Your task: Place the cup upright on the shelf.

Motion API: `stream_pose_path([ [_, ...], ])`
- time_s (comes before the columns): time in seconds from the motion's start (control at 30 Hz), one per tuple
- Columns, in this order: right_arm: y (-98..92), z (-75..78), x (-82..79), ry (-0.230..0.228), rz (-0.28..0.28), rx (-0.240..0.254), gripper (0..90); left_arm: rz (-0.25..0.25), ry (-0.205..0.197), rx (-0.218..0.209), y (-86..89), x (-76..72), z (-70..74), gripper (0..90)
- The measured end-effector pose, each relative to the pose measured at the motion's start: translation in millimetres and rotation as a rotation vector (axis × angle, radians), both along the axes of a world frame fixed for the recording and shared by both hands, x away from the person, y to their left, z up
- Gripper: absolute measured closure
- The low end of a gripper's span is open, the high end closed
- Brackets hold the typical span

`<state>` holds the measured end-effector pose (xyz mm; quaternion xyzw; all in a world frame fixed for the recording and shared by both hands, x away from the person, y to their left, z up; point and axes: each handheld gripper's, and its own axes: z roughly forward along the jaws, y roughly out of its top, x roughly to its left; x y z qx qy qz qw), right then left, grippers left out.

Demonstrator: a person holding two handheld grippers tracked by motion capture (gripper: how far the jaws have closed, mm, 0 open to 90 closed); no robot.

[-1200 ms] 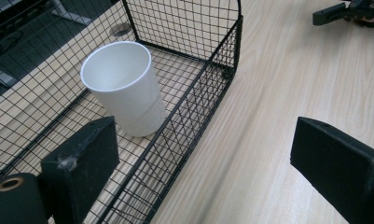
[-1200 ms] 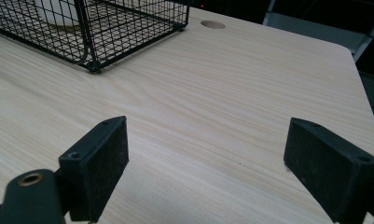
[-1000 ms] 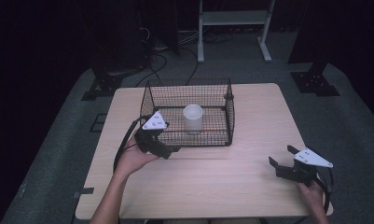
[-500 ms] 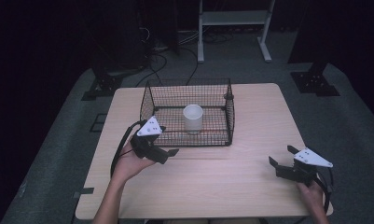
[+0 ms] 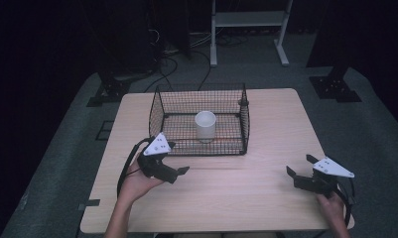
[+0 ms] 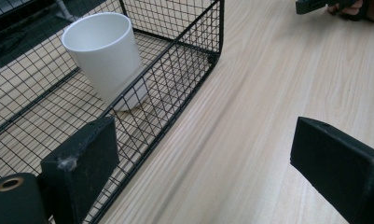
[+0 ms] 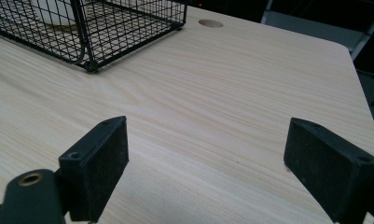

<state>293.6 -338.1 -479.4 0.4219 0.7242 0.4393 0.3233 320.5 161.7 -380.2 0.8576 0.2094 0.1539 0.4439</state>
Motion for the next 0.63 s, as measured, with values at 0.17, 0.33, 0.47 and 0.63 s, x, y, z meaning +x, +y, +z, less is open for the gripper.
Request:
stream_pose_path([
  [0.17,-0.2,0.0,0.1,0.000,-0.002,0.000,13.1,0.005,0.013,-0.015,2.2,-3.2,-4.6,7.1],
  [0.33,0.0,0.0,0.1,0.001,0.000,-0.001,13.1,0.012,0.014,-0.020,3.6,-9.2,-9.4,7.1],
  [0.47,0.2,0.0,-0.1,0.001,-0.002,-0.002,13.1,0.015,0.016,-0.016,3.3,-13.0,-13.8,7.1],
  [0.63,-0.3,0.0,-0.1,0.000,-0.004,-0.001,13.1,0.017,0.013,-0.022,1.6,-17.4,-19.3,7.1],
])
